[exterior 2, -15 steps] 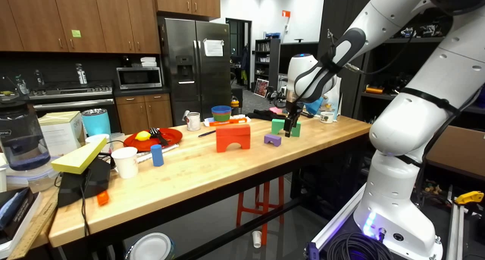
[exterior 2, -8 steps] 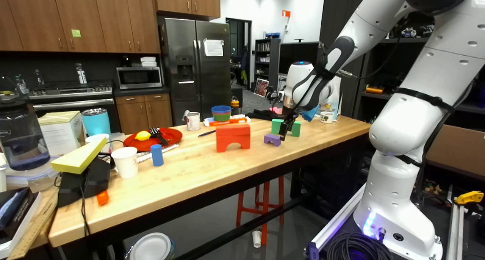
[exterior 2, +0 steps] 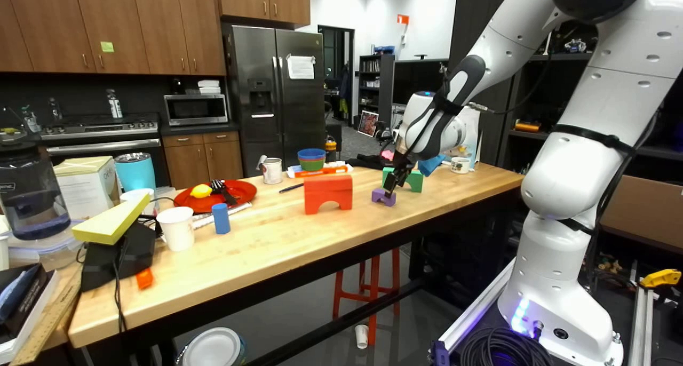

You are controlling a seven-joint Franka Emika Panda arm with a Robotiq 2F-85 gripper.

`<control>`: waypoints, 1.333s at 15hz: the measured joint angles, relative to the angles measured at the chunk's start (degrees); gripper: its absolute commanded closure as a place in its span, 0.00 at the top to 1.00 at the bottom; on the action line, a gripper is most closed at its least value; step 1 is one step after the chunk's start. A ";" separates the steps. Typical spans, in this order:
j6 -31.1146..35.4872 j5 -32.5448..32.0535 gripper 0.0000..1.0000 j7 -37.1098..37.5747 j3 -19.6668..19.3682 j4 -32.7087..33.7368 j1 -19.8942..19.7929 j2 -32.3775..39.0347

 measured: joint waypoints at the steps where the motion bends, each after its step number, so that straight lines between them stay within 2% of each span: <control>1: 0.70 2.27 1.00 -0.94 -0.39 0.00 1.04 0.79; 2: 1.37 4.75 1.00 -2.16 -0.89 0.00 2.24 1.58; 4: 2.29 9.62 0.74 -4.76 -1.93 0.04 4.55 2.91; 6: 2.50 13.24 0.61 -6.90 -2.51 0.10 5.81 3.67; 12: 2.46 15.37 0.16 -8.01 -2.95 0.16 5.31 3.83; 17: 2.31 15.04 0.16 -8.01 -2.96 0.27 4.35 3.83; 20: 2.25 12.40 0.16 -7.47 -2.84 0.36 3.35 3.78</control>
